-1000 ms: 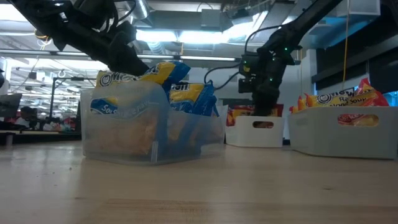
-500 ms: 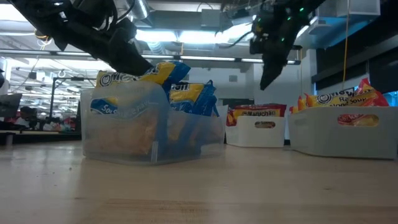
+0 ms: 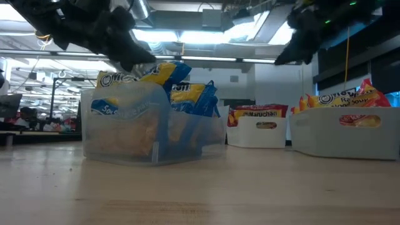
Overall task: Sort Maruchan noodles
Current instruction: Return to Home Position
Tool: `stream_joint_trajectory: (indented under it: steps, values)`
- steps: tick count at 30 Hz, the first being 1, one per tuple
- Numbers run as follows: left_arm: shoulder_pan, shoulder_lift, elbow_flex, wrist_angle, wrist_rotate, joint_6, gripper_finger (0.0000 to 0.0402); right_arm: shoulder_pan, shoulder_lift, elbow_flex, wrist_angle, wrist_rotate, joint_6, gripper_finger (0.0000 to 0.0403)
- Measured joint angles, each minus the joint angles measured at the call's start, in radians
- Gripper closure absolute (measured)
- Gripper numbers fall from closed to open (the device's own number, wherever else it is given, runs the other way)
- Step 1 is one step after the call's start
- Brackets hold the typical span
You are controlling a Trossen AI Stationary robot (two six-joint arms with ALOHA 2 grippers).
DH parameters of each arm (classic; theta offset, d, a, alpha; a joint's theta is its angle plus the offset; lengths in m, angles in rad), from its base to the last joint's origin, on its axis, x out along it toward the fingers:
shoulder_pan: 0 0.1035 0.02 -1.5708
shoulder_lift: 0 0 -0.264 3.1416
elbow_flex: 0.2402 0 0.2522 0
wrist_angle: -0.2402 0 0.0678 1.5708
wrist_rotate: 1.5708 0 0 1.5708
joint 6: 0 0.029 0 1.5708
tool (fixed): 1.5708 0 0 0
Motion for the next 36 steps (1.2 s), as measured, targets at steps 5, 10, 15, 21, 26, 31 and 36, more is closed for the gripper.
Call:
stream_joint_trajectory:
  steps: [5,10,15,21,26,31,36]
  values:
    - [-0.038,-0.098,-0.07,0.001,-0.149,-0.051,0.0401,0.039,-0.228,-0.125,0.085,0.066,0.101,0.0381]
    - [-0.138,-0.243,-0.161,0.008,-0.293,-0.113,0.0401,0.1,-0.406,-0.215,0.087,0.147,0.168,0.0399]
    - [-0.222,-0.384,-0.244,0.013,-0.358,-0.106,0.04,0.168,-0.526,-0.328,0.2,0.177,0.199,0.0399]
    - [-0.233,-0.569,-0.383,0.062,-0.352,-0.123,0.04,0.234,-0.626,-0.451,0.345,0.248,0.206,0.0401]
    - [-0.233,-0.691,-0.431,0.027,-0.352,-0.136,0.04,0.268,-0.657,-0.531,0.379,0.32,0.23,0.04]
    - [-0.233,-0.764,-0.431,-0.04,-0.353,-0.115,0.04,0.293,-0.706,-0.583,0.376,0.326,0.231,0.04]
    - [-0.233,-0.818,-0.431,-0.087,-0.354,-0.114,0.04,0.292,-0.809,-0.642,0.369,0.305,0.21,0.04]
